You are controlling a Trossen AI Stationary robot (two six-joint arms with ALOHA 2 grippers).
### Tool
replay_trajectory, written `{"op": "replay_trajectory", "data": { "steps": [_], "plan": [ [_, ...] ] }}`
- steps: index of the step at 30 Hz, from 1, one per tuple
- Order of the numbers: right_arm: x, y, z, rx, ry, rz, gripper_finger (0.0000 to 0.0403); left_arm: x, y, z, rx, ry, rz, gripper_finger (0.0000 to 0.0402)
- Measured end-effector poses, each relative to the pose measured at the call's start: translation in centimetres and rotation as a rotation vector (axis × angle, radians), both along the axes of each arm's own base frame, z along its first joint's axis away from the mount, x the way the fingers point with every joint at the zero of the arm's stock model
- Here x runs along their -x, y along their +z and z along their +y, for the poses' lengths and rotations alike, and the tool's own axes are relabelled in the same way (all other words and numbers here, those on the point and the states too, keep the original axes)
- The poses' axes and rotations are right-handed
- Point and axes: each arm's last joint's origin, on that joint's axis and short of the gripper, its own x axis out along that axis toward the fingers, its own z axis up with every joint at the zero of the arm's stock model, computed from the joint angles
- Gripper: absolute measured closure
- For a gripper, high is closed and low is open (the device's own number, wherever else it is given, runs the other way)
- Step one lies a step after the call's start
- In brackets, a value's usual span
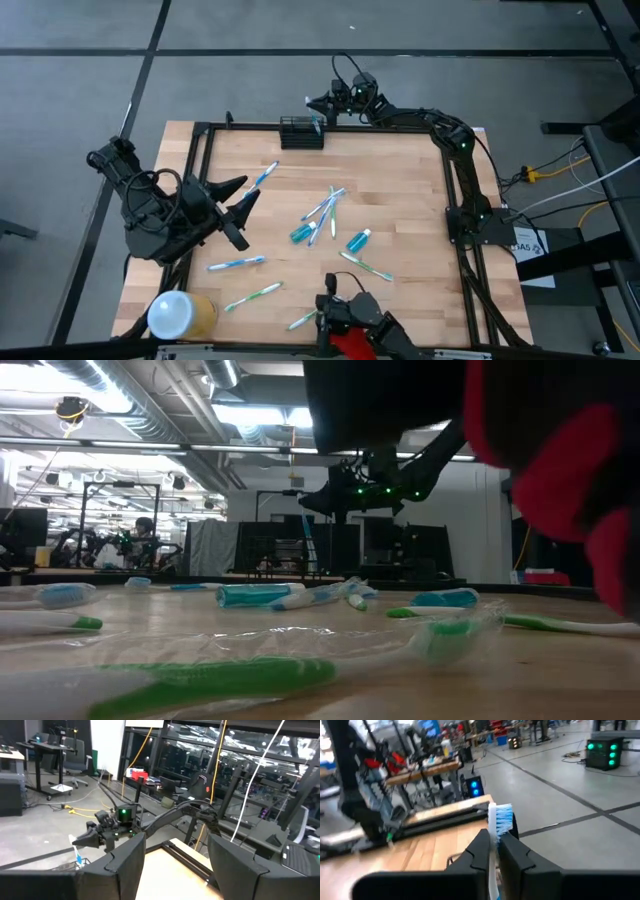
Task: Pick & Place toothbrushing station
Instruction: Put the blue toothbrush into the wire organizer, then put the mouthwash into the wire organizer
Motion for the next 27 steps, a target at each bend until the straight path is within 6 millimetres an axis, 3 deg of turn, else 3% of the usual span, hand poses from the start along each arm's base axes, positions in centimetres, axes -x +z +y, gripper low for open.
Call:
{"op": "replay_trajectory", "data": {
  "steps": [8,16,23,27],
  "plan": [
    [0.0,0.0,-0.1,-0.055,-0.049,-0.013,0.0276,-0.4,-0.5,-0.8,-0.01,-0.012,0.01,0.0192],
    [0.2,-0.1,-0.1,-0.116,-0.055,0.029,0.0262,-0.2,-0.6,-1.2,-0.015,-0.028,0.014,0.0192],
    [2.0,5.2,0.0,-0.044,-0.085,-0.021,0.0271,-0.2,-0.6,-1.2,-0.064,-0.027,0.061,0.0192],
    [3.3,8.4,1.3,-0.031,-0.025,0.029,0.0273,-0.1,-0.2,-0.4,-0.108,-0.008,0.104,0.0192]
  ]
}}
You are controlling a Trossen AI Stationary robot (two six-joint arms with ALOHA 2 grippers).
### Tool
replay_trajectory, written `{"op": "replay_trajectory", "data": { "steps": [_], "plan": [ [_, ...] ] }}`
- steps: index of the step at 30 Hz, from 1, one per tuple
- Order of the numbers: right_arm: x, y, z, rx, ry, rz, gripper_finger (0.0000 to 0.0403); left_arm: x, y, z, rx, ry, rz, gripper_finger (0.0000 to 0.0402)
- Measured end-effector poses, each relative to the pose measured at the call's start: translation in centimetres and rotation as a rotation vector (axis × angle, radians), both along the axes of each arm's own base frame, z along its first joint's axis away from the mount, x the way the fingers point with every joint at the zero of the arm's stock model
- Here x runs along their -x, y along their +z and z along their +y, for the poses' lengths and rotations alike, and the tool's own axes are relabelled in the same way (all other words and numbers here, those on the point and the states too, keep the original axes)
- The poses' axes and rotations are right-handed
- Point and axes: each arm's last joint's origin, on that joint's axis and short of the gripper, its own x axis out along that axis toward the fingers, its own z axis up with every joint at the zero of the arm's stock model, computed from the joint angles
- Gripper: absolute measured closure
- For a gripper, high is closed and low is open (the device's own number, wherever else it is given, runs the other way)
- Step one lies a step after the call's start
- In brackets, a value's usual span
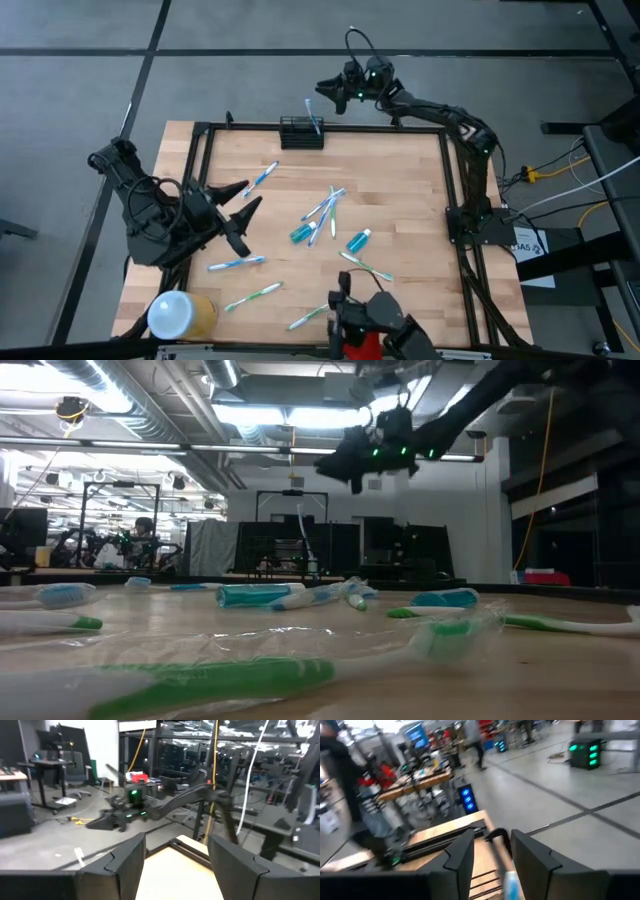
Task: Pick & Place toothbrushing station
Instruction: Put the mouthwash into the wire organizer
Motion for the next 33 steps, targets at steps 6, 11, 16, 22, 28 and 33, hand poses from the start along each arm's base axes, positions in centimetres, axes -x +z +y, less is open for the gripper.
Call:
{"op": "replay_trajectory", "data": {
  "steps": [6,11,16,22,28,33],
  "plan": [
    [2.2,2.9,6.5,-0.061,0.253,0.254,0.0273,2.4,0.6,1.8,-0.067,-0.026,0.063,0.0208],
    [5.7,2.3,15.6,-0.093,0.406,0.511,0.0273,4.8,-1.2,4.1,-0.098,-0.076,0.115,0.025],
    [10.0,1.0,21.8,-0.22,0.377,0.597,0.0273,4.5,-5.0,7.1,0.136,-0.135,0.346,0.0281],
    [12.7,-2.8,25.5,-0.618,0.096,0.678,0.0273,3.0,-8.4,8.4,0.295,-0.018,0.42,0.0268],
    [12.5,-5.0,28.4,-1.017,-0.128,0.662,0.0273,3.2,-8.0,8.7,0.293,0.021,0.332,0.0232],
    [12.2,-5.9,30.2,-1.166,-0.26,0.719,0.0273,3.8,-7.7,8.6,0.282,-0.001,0.319,0.0211]
  ]
}}
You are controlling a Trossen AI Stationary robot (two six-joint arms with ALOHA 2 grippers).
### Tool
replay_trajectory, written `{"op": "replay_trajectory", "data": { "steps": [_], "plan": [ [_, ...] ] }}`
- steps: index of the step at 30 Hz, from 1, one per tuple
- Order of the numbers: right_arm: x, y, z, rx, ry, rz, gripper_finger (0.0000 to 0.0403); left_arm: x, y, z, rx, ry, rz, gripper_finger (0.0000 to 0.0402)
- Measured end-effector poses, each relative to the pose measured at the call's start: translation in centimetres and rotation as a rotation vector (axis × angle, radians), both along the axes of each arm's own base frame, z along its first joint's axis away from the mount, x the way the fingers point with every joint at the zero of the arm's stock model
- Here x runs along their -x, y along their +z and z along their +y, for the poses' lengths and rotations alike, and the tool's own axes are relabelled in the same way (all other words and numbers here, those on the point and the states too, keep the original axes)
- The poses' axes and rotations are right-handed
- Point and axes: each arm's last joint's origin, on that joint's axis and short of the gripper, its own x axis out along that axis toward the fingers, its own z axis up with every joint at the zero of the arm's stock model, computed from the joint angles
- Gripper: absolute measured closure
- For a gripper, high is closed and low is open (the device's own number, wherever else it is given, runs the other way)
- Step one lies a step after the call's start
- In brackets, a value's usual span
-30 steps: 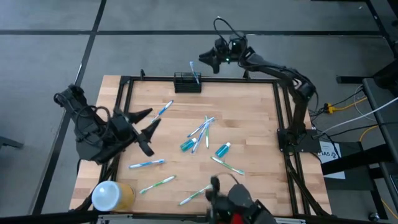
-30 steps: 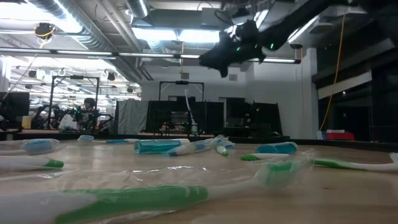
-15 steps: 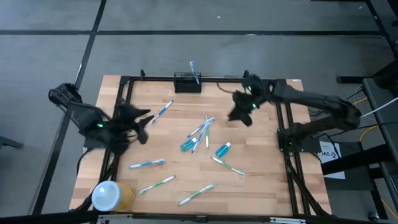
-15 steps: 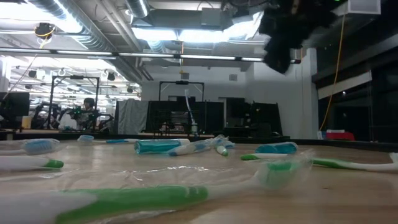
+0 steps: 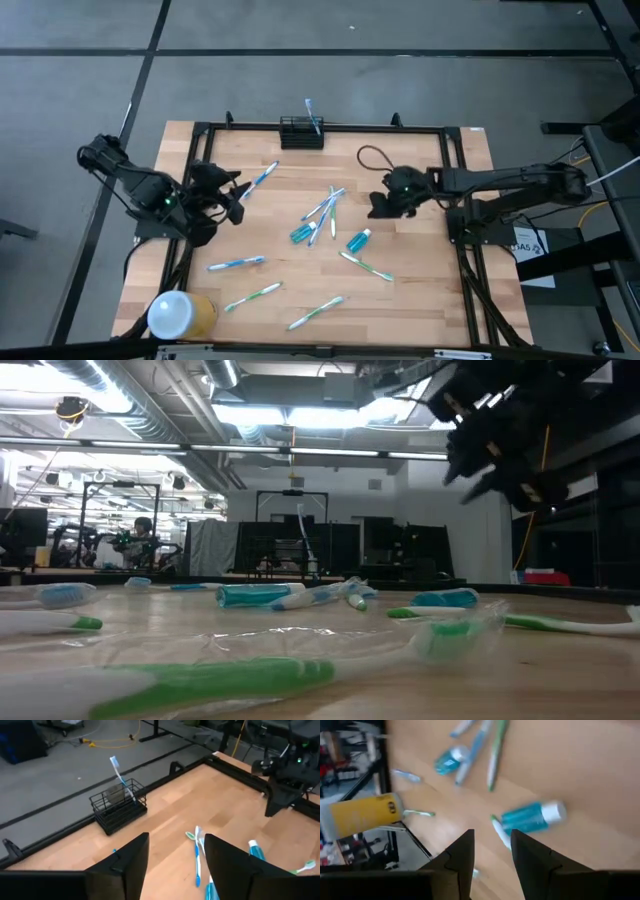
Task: Pick & Place toothbrushing station
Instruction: Put the mouthwash into the wire organizer
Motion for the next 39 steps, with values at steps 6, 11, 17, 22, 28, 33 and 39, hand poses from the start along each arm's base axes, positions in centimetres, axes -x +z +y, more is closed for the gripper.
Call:
{"op": "replay_trajectory", "data": {
  "steps": [6,11,17,22,28,33,39],
  "plan": [
    [-0.3,-2.5,1.8,-0.074,-0.028,0.212,0.0272,0.4,0.3,-0.3,-0.083,-0.005,-0.033,0.0203],
    [-1.4,-4.8,2.8,-0.113,-0.076,0.313,0.0248,0.5,0.4,-0.5,-0.13,-0.023,-0.024,0.0203],
    [-3.4,-7.1,3.1,-0.168,-0.131,0.31,0.0205,0.8,0.4,-1.0,-0.153,-0.065,-0.012,0.0203],
    [-3.8,-8.6,3.1,-0.181,-0.146,0.361,0.0178,1.2,0.5,-1.4,-0.155,-0.093,-0.029,0.0203],
    [-4.4,-8.9,2.0,-0.165,-0.214,0.334,0.0161,1.3,0.5,-1.6,-0.151,-0.103,-0.038,0.0205],
    [-4.5,-9.0,0.7,-0.139,-0.261,0.321,0.0161,1.2,0.5,-1.6,-0.146,-0.105,-0.038,0.0205],
    [-4.5,-8.9,-0.9,-0.088,-0.301,0.296,0.016,1.2,0.5,-1.8,-0.136,-0.11,-0.048,0.0206]
  ]
}}
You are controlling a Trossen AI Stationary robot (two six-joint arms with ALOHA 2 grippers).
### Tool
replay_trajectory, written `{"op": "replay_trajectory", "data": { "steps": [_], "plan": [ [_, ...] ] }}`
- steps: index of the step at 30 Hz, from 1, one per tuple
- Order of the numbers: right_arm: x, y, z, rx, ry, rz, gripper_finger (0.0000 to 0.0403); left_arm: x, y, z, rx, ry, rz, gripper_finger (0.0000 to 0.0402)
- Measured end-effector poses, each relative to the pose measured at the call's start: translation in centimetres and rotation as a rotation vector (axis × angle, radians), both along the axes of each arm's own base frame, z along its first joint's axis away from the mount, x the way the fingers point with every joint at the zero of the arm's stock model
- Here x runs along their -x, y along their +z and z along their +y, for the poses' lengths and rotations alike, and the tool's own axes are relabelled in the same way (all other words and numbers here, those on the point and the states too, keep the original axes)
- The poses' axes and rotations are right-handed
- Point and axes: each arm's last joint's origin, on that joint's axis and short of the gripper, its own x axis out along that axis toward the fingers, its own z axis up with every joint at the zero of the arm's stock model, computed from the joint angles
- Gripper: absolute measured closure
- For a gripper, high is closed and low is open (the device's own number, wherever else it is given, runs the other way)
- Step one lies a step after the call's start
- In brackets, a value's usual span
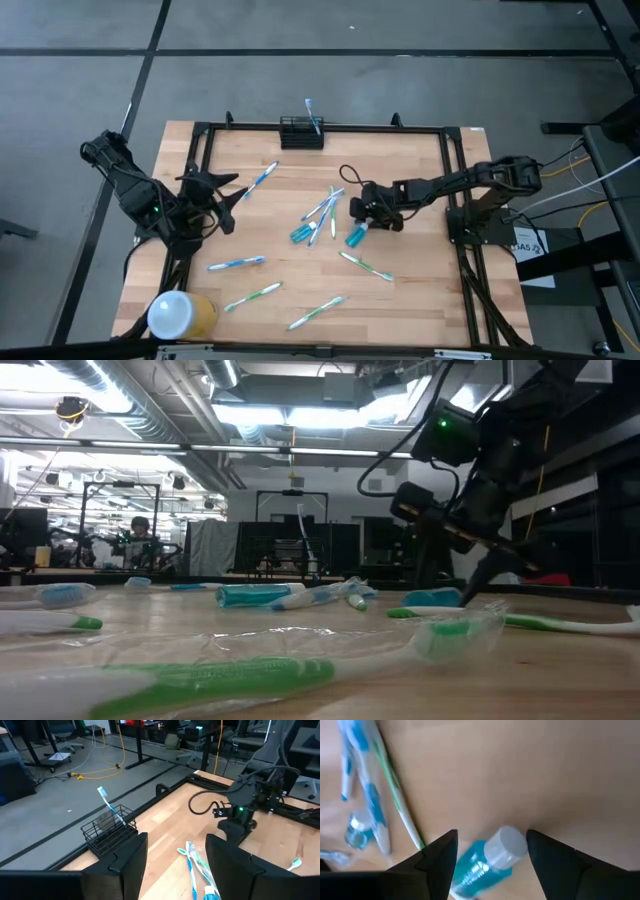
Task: Pick & Place toothbrushing station
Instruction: Put the mouthwash into the wire organizer
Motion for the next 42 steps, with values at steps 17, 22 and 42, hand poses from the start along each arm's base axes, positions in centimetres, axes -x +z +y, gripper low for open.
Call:
{"op": "replay_trajectory", "data": {
  "steps": [17,22,42],
  "plan": [
    [-0.1,0.0,2.2,-0.022,0.015,0.006,0.016,0.2,0.1,-0.5,0.013,-0.03,-0.017,0.021],
    [0.2,-0.1,3.2,-0.041,0.024,0.034,0.016,0.3,0.2,-0.4,0.013,-0.031,-0.021,0.0212],
    [0.0,-0.1,3.5,-0.06,-0.071,0.017,0.016,1.4,0.9,0.6,-0.002,-0.047,-0.025,0.0217]
  ]
}}
